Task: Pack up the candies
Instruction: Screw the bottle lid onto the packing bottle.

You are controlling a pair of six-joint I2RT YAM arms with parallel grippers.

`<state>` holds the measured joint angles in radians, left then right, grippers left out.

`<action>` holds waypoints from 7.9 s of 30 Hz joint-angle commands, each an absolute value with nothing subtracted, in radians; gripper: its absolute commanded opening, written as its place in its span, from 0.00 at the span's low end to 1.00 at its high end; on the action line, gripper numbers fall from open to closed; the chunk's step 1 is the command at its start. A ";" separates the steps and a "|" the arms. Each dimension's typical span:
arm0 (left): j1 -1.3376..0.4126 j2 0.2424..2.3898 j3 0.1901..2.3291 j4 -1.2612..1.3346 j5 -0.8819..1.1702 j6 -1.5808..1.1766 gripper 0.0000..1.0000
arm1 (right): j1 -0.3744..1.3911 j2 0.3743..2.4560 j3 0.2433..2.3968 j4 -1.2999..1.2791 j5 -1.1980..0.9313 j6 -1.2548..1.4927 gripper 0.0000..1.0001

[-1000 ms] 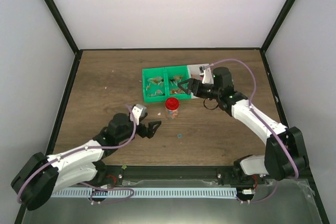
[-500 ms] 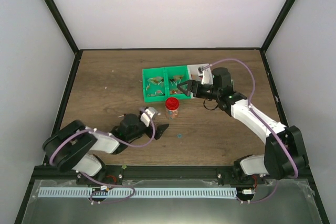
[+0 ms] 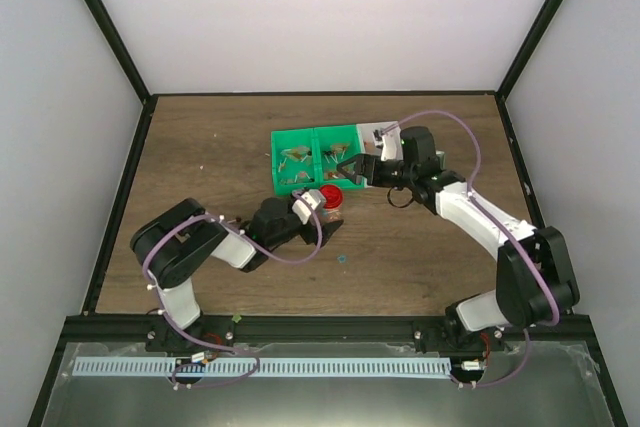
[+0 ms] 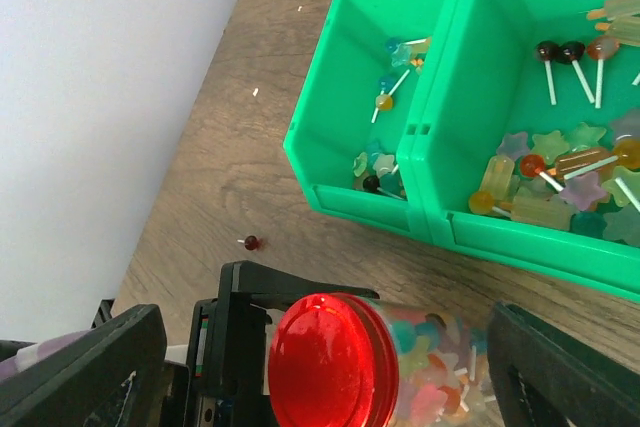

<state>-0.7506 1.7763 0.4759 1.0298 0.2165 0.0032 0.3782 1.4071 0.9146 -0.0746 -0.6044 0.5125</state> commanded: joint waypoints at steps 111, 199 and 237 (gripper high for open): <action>-0.716 1.984 0.605 0.982 0.224 -0.051 0.65 | 0.419 1.654 1.067 -0.258 -0.634 0.296 0.08; -0.682 1.958 0.505 0.998 0.372 -0.078 0.67 | 0.463 1.651 1.013 -0.352 -0.824 0.223 0.01; -0.652 2.036 0.648 0.903 0.296 -0.098 0.65 | 0.482 1.416 0.714 -0.451 -0.906 0.193 0.01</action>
<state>-0.6716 1.9751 0.6518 1.0653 0.3920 -0.0574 0.4393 1.4086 0.7620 -0.2359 -0.7887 0.1841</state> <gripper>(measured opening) 0.680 0.017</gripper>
